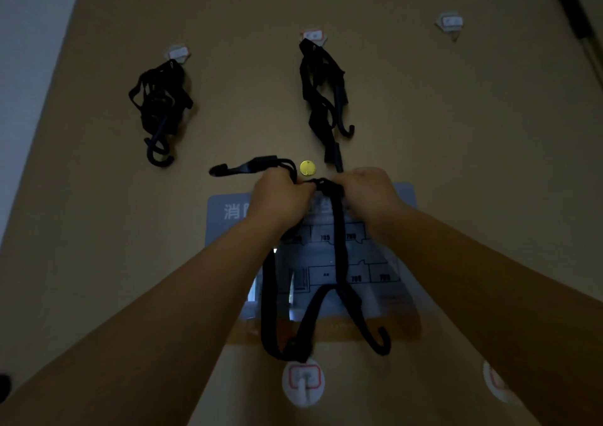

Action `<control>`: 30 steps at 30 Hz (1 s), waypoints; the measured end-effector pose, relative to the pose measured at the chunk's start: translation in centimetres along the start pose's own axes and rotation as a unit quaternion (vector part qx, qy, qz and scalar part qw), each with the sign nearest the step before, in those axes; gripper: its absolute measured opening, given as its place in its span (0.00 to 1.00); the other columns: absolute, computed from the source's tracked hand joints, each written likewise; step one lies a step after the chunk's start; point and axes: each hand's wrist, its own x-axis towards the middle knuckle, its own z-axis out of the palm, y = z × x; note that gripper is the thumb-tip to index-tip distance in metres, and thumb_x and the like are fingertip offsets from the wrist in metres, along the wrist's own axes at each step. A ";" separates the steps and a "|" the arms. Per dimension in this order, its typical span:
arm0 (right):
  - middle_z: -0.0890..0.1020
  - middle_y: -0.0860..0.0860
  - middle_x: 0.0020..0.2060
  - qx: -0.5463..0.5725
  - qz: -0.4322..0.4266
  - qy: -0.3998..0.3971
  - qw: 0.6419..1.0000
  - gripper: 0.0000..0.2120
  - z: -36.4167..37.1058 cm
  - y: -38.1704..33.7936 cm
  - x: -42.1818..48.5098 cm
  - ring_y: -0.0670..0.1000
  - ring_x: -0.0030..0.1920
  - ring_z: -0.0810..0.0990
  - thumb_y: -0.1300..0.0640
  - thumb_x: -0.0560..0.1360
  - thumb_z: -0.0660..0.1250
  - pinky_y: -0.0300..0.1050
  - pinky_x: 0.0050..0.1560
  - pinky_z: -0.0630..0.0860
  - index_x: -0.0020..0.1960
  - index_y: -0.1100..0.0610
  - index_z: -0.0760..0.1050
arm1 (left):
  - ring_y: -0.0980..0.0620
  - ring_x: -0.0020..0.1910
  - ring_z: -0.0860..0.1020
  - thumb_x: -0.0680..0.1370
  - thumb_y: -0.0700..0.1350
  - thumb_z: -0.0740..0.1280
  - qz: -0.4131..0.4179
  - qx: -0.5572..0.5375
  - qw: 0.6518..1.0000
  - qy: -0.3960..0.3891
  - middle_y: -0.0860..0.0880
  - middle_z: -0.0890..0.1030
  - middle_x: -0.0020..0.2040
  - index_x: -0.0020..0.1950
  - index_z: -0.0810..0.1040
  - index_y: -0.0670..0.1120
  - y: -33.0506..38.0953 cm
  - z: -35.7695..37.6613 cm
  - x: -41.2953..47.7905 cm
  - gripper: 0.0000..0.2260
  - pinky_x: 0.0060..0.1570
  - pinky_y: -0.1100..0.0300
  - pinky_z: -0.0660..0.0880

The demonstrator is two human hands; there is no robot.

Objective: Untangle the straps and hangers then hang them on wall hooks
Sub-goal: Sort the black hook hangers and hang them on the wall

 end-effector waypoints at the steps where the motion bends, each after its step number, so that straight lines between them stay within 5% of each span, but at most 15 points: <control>1: 0.71 0.59 0.38 0.001 0.003 -0.004 1.000 0.03 -0.1 -0.1 0.0 0.54 0.38 0.70 0.62 0.74 0.61 0.48 0.40 0.66 0.41 0.59 0.70 | 0.48 0.35 0.73 0.76 0.43 0.66 0.003 0.003 1.000 0.015 0.46 0.73 0.31 0.44 0.79 0.33 0.2 0.1 0.4 0.12 0.36 0.59 0.68; 3: 0.71 0.60 0.37 -0.003 -0.004 -0.011 1.000 0.06 -0.3 -0.3 -0.1 0.54 0.36 0.69 0.62 0.76 0.59 0.47 0.40 0.66 0.41 0.61 0.70 | 0.47 0.39 0.74 0.76 0.44 0.65 -0.002 0.002 0.999 0.040 0.45 0.74 0.34 0.46 0.79 0.34 0.7 0.3 1.0 0.12 0.40 0.58 0.70; 7: 0.71 0.59 0.34 -0.041 -0.056 -0.038 0.997 0.10 -0.8 -0.9 -0.8 0.53 0.34 0.69 0.59 0.79 0.56 0.46 0.39 0.67 0.43 0.63 0.71 | 0.49 0.40 0.74 0.76 0.43 0.65 -0.040 -0.030 0.997 0.061 0.49 0.73 0.33 0.34 0.72 0.44 0.9 0.6 1.7 0.11 0.41 0.60 0.69; 12: 0.70 0.59 0.37 -0.052 -0.094 -0.029 0.994 0.09 -1.9 -1.3 -1.2 0.53 0.38 0.68 0.57 0.78 0.56 0.47 0.39 0.65 0.42 0.60 0.70 | 0.46 0.39 0.78 0.72 0.42 0.70 -0.077 -0.121 0.989 -0.044 0.39 0.80 0.40 0.43 0.78 0.35 0.4 1.1 -0.8 0.09 0.40 0.56 0.75; 14: 0.71 0.60 0.36 -0.049 -0.096 -0.036 0.994 0.11 -2.2 -1.0 -1.7 0.53 0.37 0.68 0.56 0.79 0.56 0.47 0.39 0.66 0.42 0.60 0.70 | 0.54 0.31 0.78 0.74 0.42 0.69 -0.081 -0.141 0.983 -0.087 0.41 0.78 0.36 0.39 0.77 0.38 0.6 1.1 -2.6 0.08 0.31 0.65 0.75; 17: 0.73 0.57 0.33 -0.049 -0.058 -0.056 0.996 0.15 -2.6 -0.4 -3.4 0.51 0.33 0.72 0.55 0.79 0.56 0.41 0.35 0.72 0.39 0.62 0.72 | 0.59 0.19 0.70 0.76 0.43 0.65 -0.103 -0.153 0.976 -0.112 0.48 0.74 0.29 0.33 0.73 0.43 1.5 1.1 -5.2 0.12 0.21 0.69 0.67; 21: 0.76 0.53 0.30 0.052 0.038 -0.101 0.993 0.12 -2.8 1.4 -8.8 0.50 0.30 0.76 0.54 0.79 0.57 0.45 0.34 0.76 0.40 0.59 0.72 | 0.56 0.21 0.67 0.78 0.43 0.60 -0.175 -0.266 0.938 -0.140 0.52 0.73 0.25 0.32 0.73 0.45 2.2 1.9 -9.7 0.14 0.23 0.64 0.63; 24: 0.77 0.49 0.31 0.150 0.098 -0.085 0.980 0.10 -3.2 3.7 -15.0 0.41 0.26 0.76 0.53 0.79 0.57 0.36 0.30 0.76 0.44 0.56 0.73 | 0.57 0.21 0.67 0.78 0.42 0.59 -0.219 -0.361 0.896 -0.137 0.51 0.72 0.24 0.34 0.74 0.44 1.8 2.9 -14.5 0.13 0.22 0.67 0.65; 30: 0.75 0.46 0.35 0.151 0.174 -0.067 0.971 0.06 -4.9 10.3 -25.3 0.40 0.35 0.74 0.54 0.78 0.58 0.35 0.41 0.71 0.49 0.48 0.73 | 0.59 0.19 0.66 0.78 0.43 0.60 -0.340 -0.428 0.829 -0.121 0.50 0.73 0.24 0.30 0.77 0.46 -0.4 6.3 -24.8 0.17 0.19 0.71 0.62</control>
